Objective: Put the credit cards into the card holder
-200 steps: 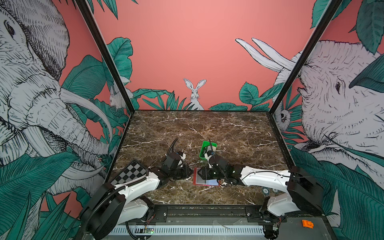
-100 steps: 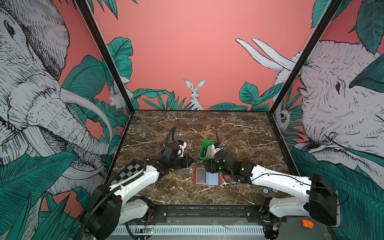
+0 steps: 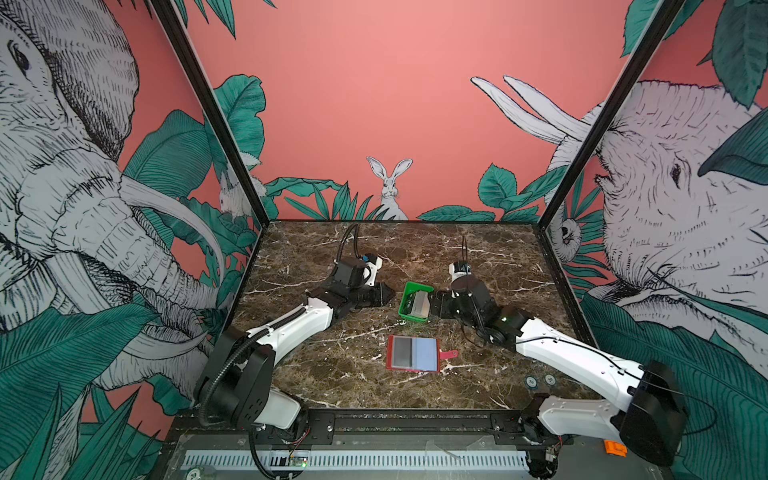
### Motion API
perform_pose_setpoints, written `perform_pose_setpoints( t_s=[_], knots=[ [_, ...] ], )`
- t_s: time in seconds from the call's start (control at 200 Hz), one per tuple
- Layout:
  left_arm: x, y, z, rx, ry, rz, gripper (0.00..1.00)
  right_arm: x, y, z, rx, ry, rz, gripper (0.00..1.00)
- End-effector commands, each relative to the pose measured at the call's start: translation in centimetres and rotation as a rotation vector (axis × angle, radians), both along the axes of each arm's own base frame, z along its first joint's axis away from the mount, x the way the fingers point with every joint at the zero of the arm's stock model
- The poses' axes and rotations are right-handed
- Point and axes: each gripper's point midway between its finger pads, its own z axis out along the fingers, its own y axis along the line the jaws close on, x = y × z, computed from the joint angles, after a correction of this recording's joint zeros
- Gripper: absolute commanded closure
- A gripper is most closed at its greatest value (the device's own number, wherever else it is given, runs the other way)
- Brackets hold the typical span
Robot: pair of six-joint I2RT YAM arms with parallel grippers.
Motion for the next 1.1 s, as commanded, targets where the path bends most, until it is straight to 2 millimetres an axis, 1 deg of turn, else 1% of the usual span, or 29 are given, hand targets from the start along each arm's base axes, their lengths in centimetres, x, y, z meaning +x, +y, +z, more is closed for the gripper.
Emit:
perform_pose_setpoints(
  t_s=[0.0, 0.08, 0.175, 0.285, 0.365, 0.48, 0.555, 0.605, 0.615, 0.63, 0.765, 0.81, 0.885, 0.955, 1.095],
  knots=[
    [1.4, -1.0, 1.8, -0.028, -0.063, -0.035, 0.82, 0.8, 0.1, -0.3, -0.017, 0.069, 0.044, 0.24],
    [1.7, -1.6, 1.7, -0.035, -0.033, -0.044, 0.82, 1.3, 0.3, -1.3, -0.029, 0.137, 0.058, 0.24],
    [2.2, -1.6, 1.2, -0.003, -0.007, -0.037, 0.82, 1.9, 1.5, -1.9, -0.010, 0.178, 0.073, 0.24],
    [2.5, -1.7, -0.1, 0.036, 0.052, -0.048, 0.82, 2.5, 2.6, -2.8, 0.038, 0.217, 0.060, 0.24],
    [2.7, -2.1, -1.0, 0.032, 0.099, -0.054, 0.81, 2.8, 2.6, -3.8, 0.032, 0.258, 0.026, 0.24],
    [2.5, -2.2, -2.4, 0.032, 0.143, -0.061, 0.76, 3.3, 2.8, -5.2, 0.057, 0.305, 0.000, 0.24],
    [2.4, -2.0, -3.3, 0.049, 0.156, -0.056, 0.75, 3.5, 2.5, -6.1, 0.052, 0.334, -0.017, 0.24],
    [2.2, -1.9, -3.7, 0.054, 0.164, -0.057, 0.75, 3.7, 2.6, -6.1, 0.066, 0.341, -0.012, 0.23],
    [2.2, -1.9, -3.8, 0.054, 0.167, -0.057, 0.74, 3.8, 2.6, -6.9, 0.058, 0.358, -0.015, 0.23],
    [2.1, -1.9, -3.9, 0.056, 0.168, -0.058, 0.74, 3.9, 2.6, -7.2, 0.059, 0.366, -0.016, 0.23],
    [1.6, -2.0, -5.0, 0.041, 0.191, -0.069, 0.73, 4.8, 2.6, -8.3, 0.079, 0.388, -0.019, 0.23],
    [1.4, -2.0, -5.1, 0.023, 0.186, -0.068, 0.74, 5.2, 2.9, -8.6, 0.095, 0.390, -0.001, 0.22],
    [1.3, -1.9, -4.4, -0.023, 0.139, -0.049, 0.73, 5.7, 3.2, -9.1, 0.109, 0.389, 0.019, 0.22],
    [1.0, -1.4, -4.2, -0.025, 0.122, -0.026, 0.73, 6.2, 3.5, -9.6, 0.116, 0.397, 0.035, 0.22],
    [0.1, -0.7, -3.5, -0.005, 0.118, -0.034, 0.72, 7.2, 4.4, -9.5, 0.133, 0.372, 0.085, 0.22]
  ],
)
